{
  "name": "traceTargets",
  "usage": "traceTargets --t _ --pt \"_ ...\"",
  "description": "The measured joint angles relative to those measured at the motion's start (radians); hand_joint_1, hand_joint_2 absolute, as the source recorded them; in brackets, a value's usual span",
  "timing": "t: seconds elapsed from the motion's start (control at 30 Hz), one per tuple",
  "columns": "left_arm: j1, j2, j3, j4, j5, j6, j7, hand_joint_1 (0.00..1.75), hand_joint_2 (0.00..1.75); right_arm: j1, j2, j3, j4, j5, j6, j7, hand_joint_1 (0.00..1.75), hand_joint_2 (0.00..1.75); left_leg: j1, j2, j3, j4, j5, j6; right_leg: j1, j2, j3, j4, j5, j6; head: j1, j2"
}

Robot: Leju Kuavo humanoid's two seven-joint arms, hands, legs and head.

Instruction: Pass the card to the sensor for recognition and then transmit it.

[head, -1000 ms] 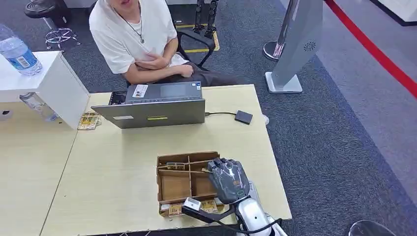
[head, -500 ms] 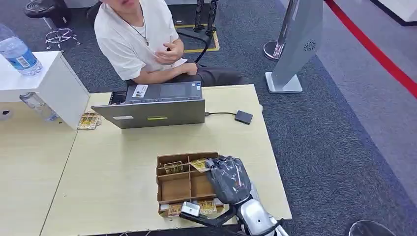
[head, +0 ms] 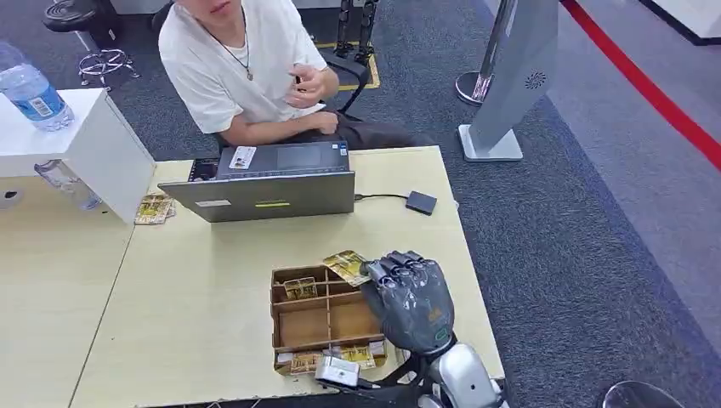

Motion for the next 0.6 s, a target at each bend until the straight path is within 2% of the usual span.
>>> traceTargets --t 0.13,0.4,0.6 --pt "0.0 -0.002 0.0 0.0 -0.002 0.001 0.001 0.0 0.0 0.003 0.037 -0.041 -0.027 -0.024 0.0 -0.064 1.75 1.75 0.0 0.0 0.0 0.0 0.0 0.0 0.0 0.0 0.0 0.0 0.0 0.0 0.0 0.0" --pt "-0.001 -0.002 -0.003 0.0 -0.012 0.002 0.002 0.0 0.0 -0.013 0.104 -0.134 -0.037 -0.065 -0.001 -0.149 1.75 1.75 0.0 0.0 0.0 0.0 0.0 0.0 0.0 -0.001 0.001 0.0 0.0 0.0 0.0 0.0" --pt "-0.001 -0.003 -0.009 0.0 -0.022 0.0 0.0 0.0 0.0 -0.056 0.112 -0.18 -0.006 -0.072 -0.001 -0.148 1.75 1.75 0.0 0.0 0.0 0.0 0.0 0.0 0.0 -0.001 0.001 0.0 0.0 0.0 0.001 0.0"
